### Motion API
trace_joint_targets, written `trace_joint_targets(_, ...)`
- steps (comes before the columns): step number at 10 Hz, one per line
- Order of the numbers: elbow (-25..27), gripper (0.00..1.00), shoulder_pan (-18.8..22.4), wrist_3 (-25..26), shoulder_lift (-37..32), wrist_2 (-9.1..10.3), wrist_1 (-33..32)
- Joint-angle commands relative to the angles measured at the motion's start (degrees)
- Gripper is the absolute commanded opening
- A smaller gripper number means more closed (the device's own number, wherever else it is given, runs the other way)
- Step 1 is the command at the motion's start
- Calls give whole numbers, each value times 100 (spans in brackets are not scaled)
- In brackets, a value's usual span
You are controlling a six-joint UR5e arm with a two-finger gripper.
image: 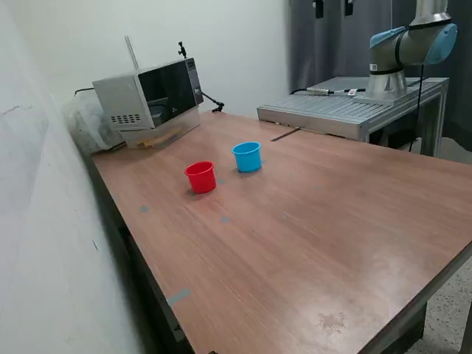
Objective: Place red objects in the red bin, and blue objects in the blue bin.
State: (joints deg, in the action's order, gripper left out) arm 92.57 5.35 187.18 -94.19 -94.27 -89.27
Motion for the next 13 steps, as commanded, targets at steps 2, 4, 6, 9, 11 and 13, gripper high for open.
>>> trace_joint_targets(2,138,100,562,91,-626,22,1144)
trace_joint_targets(4,200,100,826,82,-627,40,2076)
trace_joint_targets(6,278,100,949,65,-627,40,2378)
trace_joint_targets(9,402,100,828,47,-714,14,2379)
trace_joint_targets(11,393,100,801,47,-715,22,2379)
trace_joint_targets(13,393,100,801,47,-715,22,2379)
